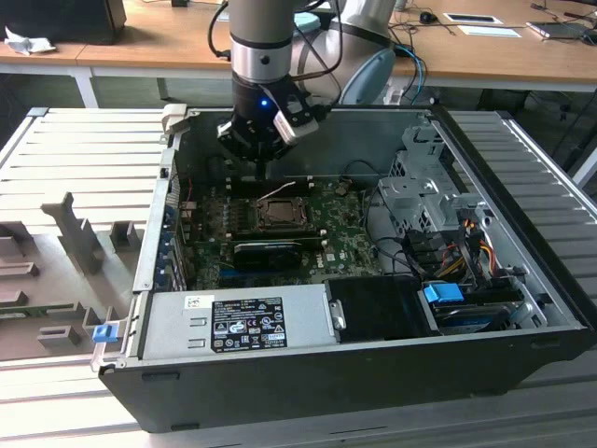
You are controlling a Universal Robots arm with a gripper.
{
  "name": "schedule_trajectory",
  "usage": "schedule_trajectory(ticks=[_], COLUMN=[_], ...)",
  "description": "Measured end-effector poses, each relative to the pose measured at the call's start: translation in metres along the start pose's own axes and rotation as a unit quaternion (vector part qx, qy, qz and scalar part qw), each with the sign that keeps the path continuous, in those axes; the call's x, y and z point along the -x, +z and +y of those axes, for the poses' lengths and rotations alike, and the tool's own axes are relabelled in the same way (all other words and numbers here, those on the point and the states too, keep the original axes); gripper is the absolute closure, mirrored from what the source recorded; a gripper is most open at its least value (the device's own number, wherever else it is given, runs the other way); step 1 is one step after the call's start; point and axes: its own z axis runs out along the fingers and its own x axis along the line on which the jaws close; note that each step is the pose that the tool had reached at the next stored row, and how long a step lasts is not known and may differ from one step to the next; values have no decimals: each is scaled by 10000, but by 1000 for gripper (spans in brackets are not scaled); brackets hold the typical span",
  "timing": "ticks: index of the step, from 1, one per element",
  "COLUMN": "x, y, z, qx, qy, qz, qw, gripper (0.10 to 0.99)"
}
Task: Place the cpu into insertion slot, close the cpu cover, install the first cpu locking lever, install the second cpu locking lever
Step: 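Install the first cpu locking lever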
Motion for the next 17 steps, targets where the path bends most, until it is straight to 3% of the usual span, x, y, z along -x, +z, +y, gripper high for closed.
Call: schedule_trajectory(ticks=[4,5,6,8,17], x=[147,156,160,163,206], y=[5,8,12,25,167], z=[-10,-11,-11,-12,-24], qx=[5,52,136,235,243], qy=[3,3,2,2,9], qz=[11,8,2,-5,-8], qw=[10000,10000,9999,9997,9997], gripper=[980,980,980,980,980])
